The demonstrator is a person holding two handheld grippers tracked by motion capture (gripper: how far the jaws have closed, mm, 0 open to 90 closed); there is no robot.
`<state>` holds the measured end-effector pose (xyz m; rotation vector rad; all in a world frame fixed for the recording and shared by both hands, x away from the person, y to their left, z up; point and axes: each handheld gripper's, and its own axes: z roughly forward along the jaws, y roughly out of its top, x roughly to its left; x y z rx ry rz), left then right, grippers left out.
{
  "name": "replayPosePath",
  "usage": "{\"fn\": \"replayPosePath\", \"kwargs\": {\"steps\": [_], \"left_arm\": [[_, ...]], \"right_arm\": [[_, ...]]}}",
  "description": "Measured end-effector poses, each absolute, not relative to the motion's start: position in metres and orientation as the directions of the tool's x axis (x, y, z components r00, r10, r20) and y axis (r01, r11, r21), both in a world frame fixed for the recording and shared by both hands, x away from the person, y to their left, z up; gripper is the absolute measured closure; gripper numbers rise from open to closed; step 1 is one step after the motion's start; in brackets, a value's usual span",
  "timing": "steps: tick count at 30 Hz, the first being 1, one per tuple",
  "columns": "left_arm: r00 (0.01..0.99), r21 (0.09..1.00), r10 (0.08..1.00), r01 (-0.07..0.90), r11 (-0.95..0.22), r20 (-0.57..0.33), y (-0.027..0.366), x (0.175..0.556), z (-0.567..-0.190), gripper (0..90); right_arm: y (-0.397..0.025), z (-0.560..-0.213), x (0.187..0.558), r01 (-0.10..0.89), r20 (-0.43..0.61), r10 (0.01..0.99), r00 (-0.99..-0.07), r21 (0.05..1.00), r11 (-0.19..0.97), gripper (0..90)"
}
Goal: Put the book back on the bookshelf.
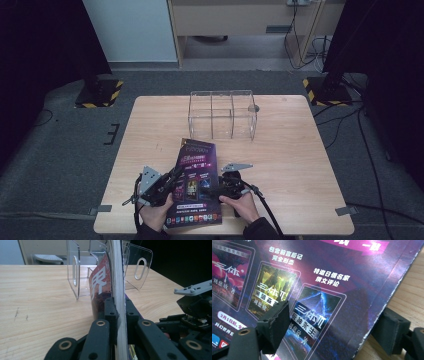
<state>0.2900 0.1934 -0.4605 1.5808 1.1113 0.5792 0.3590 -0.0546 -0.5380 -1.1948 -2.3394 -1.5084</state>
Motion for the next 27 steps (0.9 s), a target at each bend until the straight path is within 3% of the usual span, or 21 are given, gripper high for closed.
{"fn": "replayPosePath", "kwargs": {"steps": [5, 11, 15, 20, 27], "left_arm": [[0.444, 0.933, 0.878, 0.360, 0.011, -0.181, 0.195, 0.290, -0.462, 84.1], [0.442, 0.931, 0.879, 0.365, 0.008, -0.180, 0.192, 0.290, -0.465, 84.1], [0.442, 0.931, 0.877, 0.365, 0.016, -0.188, 0.194, 0.291, -0.466, 84.1], [0.446, 0.933, 0.876, 0.361, 0.010, -0.182, 0.193, 0.290, -0.466, 84.1], [0.443, 0.932, 0.878, 0.363, 0.009, -0.181, 0.193, 0.291, -0.467, 84.0]], "right_arm": [[-0.064, -0.534, 0.359, 0.694, 0.540, 0.527, -0.656, 0.706, 0.139, 32.7], [-0.066, -0.529, 0.357, 0.692, 0.559, 0.500, -0.661, 0.713, 0.117, 37.3], [-0.063, -0.529, 0.359, 0.702, 0.555, 0.523, -0.647, 0.701, 0.124, 41.9], [-0.063, -0.529, 0.358, 0.703, 0.519, 0.578, -0.630, 0.698, 0.138, 54.6], [-0.061, -0.528, 0.357, 0.720, 0.537, 0.566, -0.625, 0.678, 0.151, 61.1]]}}
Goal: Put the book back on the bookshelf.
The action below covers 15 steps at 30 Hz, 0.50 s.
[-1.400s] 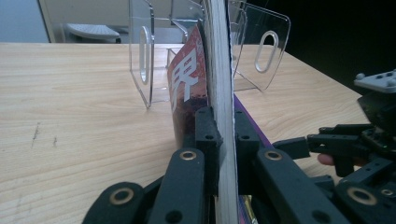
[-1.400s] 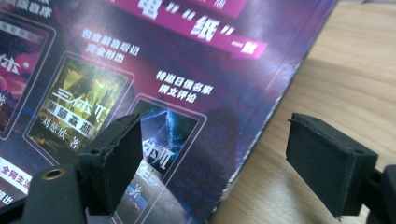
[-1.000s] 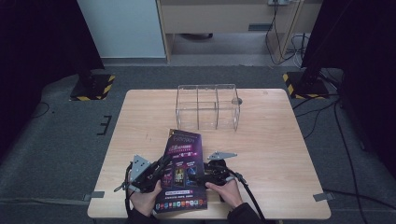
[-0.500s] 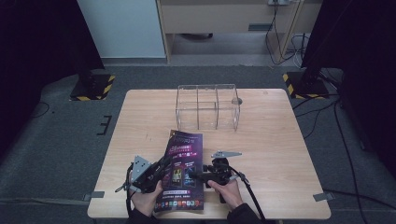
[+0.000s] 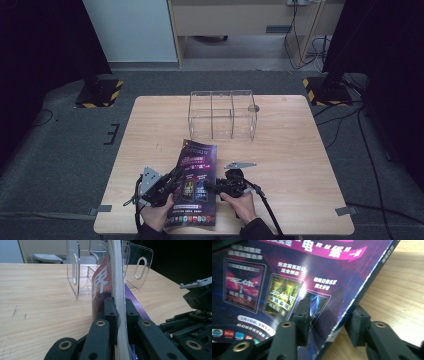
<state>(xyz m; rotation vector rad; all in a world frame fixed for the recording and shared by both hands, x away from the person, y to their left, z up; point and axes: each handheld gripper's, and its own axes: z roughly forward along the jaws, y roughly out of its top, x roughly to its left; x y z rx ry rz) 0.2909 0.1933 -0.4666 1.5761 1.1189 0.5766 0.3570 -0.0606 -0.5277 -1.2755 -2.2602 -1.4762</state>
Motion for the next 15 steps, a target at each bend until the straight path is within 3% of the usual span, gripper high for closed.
{"fn": "replayPosePath", "kwargs": {"steps": [3, 15], "left_arm": [[0.436, 0.931, 0.880, 0.366, 0.015, -0.186, 0.195, 0.292, -0.467, 84.0], [0.417, 0.932, 0.888, 0.359, 0.037, -0.196, 0.200, 0.293, -0.467, 83.7]], "right_arm": [[-0.063, -0.523, 0.356, 0.732, 0.568, 0.549, -0.614, 0.669, 0.126, 69.9], [-0.073, -0.511, 0.353, 0.735, 0.590, 0.547, -0.594, 0.674, 0.071, 78.5]]}}
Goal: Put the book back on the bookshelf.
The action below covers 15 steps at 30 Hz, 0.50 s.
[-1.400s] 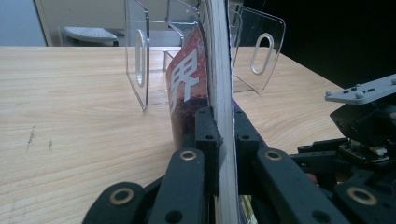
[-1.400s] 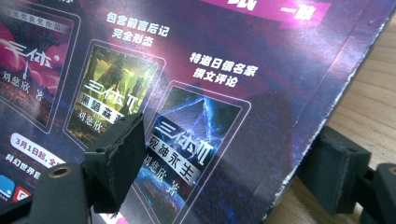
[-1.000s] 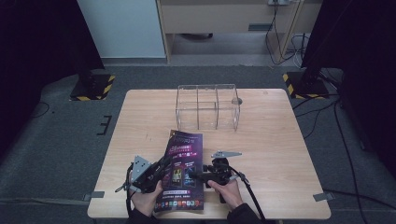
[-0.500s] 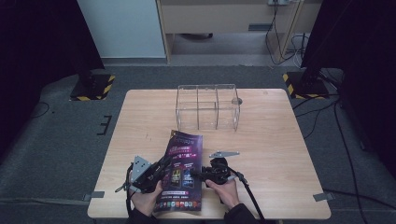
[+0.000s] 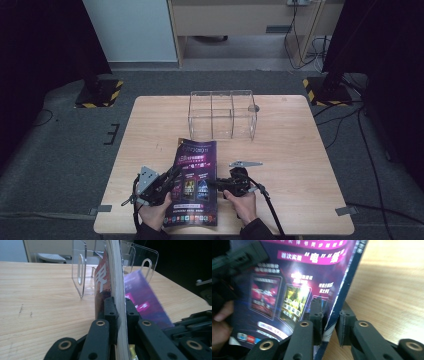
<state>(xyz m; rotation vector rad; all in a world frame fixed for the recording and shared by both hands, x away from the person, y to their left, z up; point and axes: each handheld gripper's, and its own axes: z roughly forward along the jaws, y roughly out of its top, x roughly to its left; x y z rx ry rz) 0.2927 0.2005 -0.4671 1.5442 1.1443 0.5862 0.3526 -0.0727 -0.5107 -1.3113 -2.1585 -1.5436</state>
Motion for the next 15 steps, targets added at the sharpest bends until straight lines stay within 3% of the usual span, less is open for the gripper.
{"fn": "replayPosePath", "kwargs": {"steps": [11, 15], "left_arm": [[0.406, 0.925, 0.886, 0.375, 0.061, -0.223, 0.203, 0.296, -0.471, 81.2], [0.397, 0.918, 0.886, 0.390, 0.076, -0.242, 0.206, 0.300, -0.476, 75.3]], "right_arm": [[-0.095, -0.492, 0.353, 0.701, 0.599, 0.522, -0.607, 0.713, -0.002, 84.3], [-0.099, -0.484, 0.351, 0.684, 0.587, 0.512, -0.627, 0.730, 0.001, 84.4]]}}
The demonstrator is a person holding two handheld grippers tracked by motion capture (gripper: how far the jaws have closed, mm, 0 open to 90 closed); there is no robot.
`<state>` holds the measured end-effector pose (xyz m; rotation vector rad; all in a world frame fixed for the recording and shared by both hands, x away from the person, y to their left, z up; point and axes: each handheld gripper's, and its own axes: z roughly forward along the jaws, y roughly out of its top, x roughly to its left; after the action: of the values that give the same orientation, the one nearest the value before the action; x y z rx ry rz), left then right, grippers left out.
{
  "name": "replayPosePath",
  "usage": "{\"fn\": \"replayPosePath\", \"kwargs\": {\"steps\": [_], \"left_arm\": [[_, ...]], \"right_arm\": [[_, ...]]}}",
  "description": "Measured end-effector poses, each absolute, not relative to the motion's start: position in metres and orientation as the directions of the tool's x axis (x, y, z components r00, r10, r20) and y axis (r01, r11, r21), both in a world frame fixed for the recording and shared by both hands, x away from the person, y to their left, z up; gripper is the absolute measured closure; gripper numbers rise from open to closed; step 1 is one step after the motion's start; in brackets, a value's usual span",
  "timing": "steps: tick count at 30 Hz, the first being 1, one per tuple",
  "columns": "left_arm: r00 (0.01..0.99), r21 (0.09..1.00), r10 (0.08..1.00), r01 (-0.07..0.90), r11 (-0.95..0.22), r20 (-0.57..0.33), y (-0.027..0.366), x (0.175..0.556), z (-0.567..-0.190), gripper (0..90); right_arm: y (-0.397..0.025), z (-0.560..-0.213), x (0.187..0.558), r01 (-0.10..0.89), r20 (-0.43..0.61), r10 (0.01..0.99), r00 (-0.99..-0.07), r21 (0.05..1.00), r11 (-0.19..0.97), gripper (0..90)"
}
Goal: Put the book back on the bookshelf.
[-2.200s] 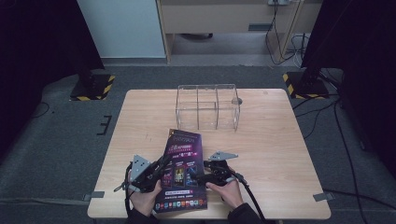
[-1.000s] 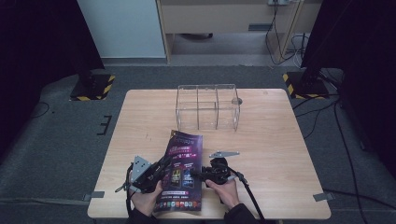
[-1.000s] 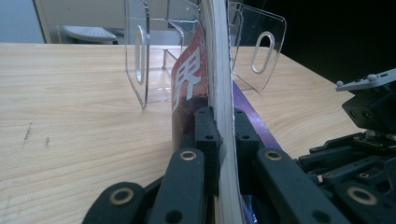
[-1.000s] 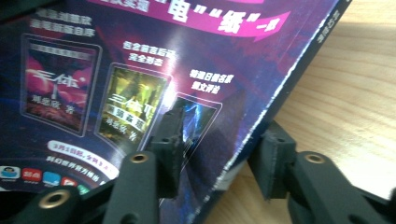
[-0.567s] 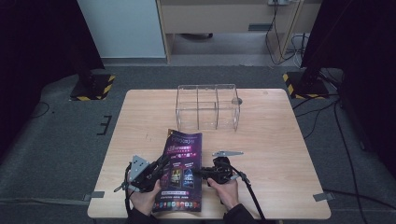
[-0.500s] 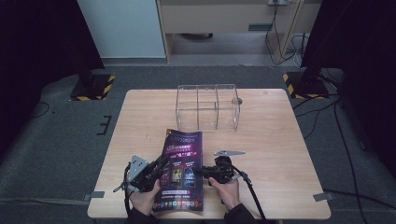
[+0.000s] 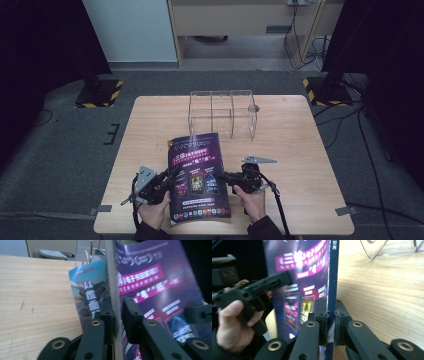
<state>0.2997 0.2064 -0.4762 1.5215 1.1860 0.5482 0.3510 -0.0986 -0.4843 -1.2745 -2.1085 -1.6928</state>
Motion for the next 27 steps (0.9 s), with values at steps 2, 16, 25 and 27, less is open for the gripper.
{"fn": "replayPosePath", "kwargs": {"steps": [2, 16, 25, 27], "left_arm": [[0.392, 0.914, 0.885, 0.396, 0.083, -0.250, 0.209, 0.302, -0.479, 69.4], [0.299, 0.894, 0.929, 0.443, 0.068, -0.219, 0.219, 0.316, -0.495, 31.2], [0.228, 0.839, 0.960, 0.544, 0.012, -0.161, 0.226, 0.327, -0.513, 24.0], [0.221, 0.833, 0.964, 0.553, 0.003, -0.150, 0.227, 0.328, -0.515, 23.5]], "right_arm": [[-0.100, -0.481, 0.350, 0.678, 0.584, 0.507, -0.634, 0.735, 0.000, 84.5], [-0.101, -0.452, 0.342, 0.607, 0.531, 0.483, -0.696, 0.795, 0.000, 84.5], [-0.102, -0.415, 0.344, 0.523, 0.472, 0.485, -0.736, 0.852, -0.036, 84.5], [-0.103, -0.410, 0.344, 0.513, 0.464, 0.492, -0.737, 0.857, -0.041, 84.5]]}}
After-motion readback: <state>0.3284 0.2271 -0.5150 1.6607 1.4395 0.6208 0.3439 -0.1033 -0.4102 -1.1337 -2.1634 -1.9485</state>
